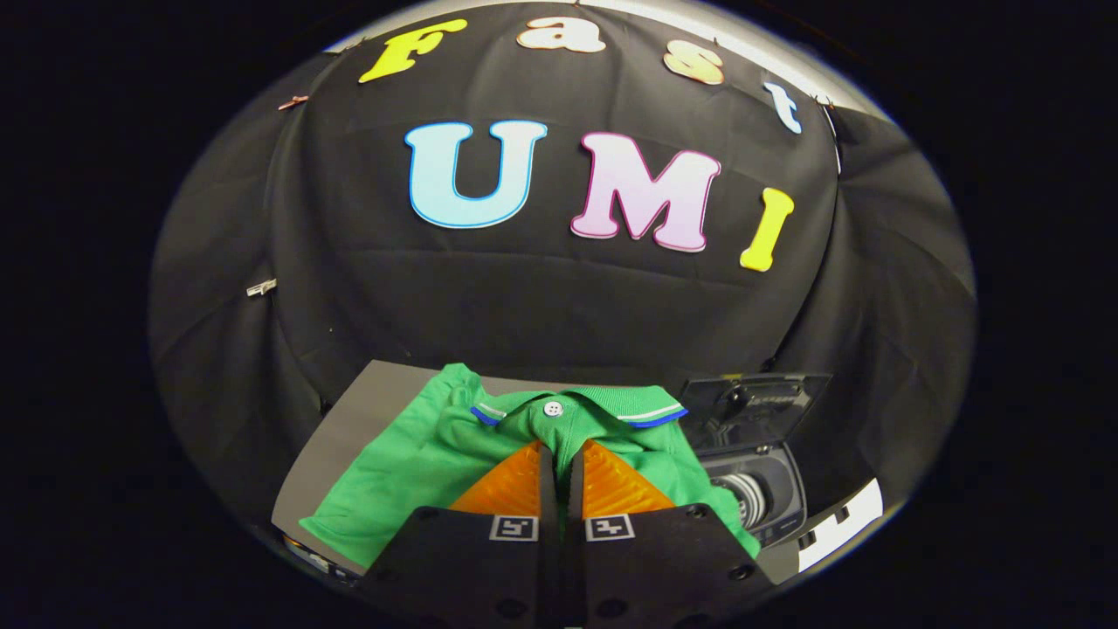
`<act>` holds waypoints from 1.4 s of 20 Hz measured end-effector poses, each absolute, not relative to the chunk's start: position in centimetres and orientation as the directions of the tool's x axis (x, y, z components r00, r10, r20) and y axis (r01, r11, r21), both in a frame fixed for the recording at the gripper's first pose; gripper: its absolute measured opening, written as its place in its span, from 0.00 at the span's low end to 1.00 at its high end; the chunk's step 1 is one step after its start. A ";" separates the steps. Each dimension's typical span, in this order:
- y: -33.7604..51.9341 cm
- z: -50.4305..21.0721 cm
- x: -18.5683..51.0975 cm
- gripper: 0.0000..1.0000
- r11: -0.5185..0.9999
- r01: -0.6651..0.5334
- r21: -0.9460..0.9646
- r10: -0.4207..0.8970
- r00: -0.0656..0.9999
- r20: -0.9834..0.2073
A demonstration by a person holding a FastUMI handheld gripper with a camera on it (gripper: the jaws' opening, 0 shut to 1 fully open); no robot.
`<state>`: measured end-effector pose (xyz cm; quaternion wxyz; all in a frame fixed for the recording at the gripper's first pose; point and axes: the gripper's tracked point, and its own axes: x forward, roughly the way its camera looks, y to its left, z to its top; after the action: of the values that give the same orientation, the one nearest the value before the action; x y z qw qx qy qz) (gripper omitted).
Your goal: Put the clothes into the washing machine and then close the washing machine lid.
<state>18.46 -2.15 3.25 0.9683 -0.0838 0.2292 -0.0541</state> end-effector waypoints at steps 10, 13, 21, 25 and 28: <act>-5.3 7.6 18.1 0.05 0.976 0.110 -0.190 -0.166 0.936 -0.311; -6.8 9.2 18.4 0.05 0.972 0.112 -0.206 -0.169 0.945 -0.281; -13.8 11.7 18.8 0.05 0.970 0.120 -0.213 -0.171 0.957 -0.236; -18.8 12.5 19.2 0.05 0.970 0.121 -0.209 -0.167 0.962 -0.218; -23.1 12.8 19.6 0.05 0.970 0.130 -0.205 -0.175 0.961 -0.214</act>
<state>19.60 -23.08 12.82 0.9857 -0.0951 0.1158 -0.0774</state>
